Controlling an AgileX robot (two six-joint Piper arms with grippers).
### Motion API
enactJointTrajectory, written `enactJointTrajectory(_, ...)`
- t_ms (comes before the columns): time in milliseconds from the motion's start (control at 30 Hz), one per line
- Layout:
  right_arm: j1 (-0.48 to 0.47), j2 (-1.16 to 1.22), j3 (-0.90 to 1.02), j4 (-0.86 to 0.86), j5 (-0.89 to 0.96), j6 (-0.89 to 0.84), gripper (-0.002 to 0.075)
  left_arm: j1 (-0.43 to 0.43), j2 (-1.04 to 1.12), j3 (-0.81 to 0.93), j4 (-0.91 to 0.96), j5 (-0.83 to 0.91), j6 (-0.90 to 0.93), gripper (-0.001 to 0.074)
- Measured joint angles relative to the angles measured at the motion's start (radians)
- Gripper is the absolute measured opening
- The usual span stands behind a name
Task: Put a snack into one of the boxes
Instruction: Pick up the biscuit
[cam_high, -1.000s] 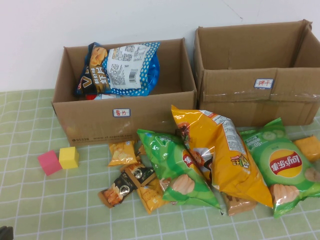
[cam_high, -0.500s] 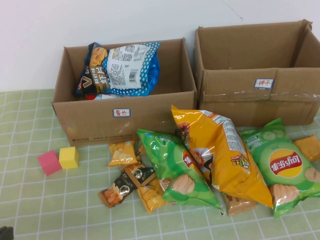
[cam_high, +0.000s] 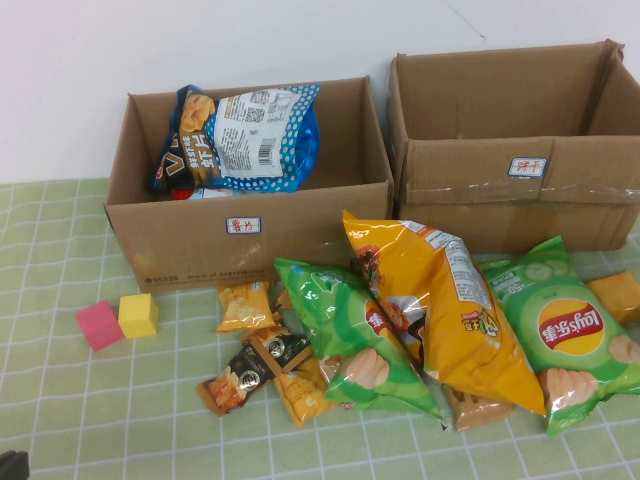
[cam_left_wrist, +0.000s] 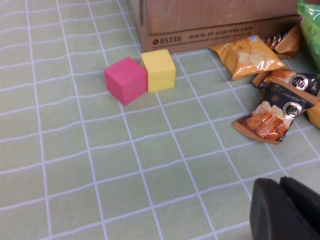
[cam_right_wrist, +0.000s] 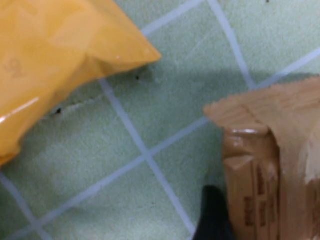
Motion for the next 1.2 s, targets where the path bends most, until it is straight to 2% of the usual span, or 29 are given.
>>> enactJointTrajectory(167,0.000,0.009,-0.007,0.000,0.008,-0.002,0.0440,0.000,0.000,0.000,0.000,-0.002,0.000,-0.0001)
enactJointTrajectory(333,0.002,0.009,-0.008,0.008,0.011,-0.007,0.0337,0.000,0.000,0.000,0.000,-0.004,0.000,-0.0001)
enactJointTrajectory(433,0.002,0.009,-0.016,0.014,0.018,-0.008,0.0304,0.000,0.000,0.000,0.000,-0.004,0.000,-0.0001)
enactJointTrajectory(633,0.002,-0.006,-0.078,0.036,0.151,-0.026,0.0286,0.000,0.000,0.000,0.000,-0.004,0.000,-0.0001)
enactJointTrajectory(1000,0.002,-0.140,-0.413,0.244,0.331,-0.249,0.0276,0.000,0.000,0.000,0.000,-0.004,0.000,-0.0001)
enactJointTrajectory(1100,0.002,-0.138,-0.425,0.245,0.386,-0.267,0.0274,0.000,0.000,0.000,0.000,-0.004,0.000,-0.0001)
enactJointTrajectory(1200,0.002,-0.142,-0.357,0.245,0.347,-0.271,0.0274,0.000,0.000,0.000,0.000,-0.004,0.000,-0.0001)
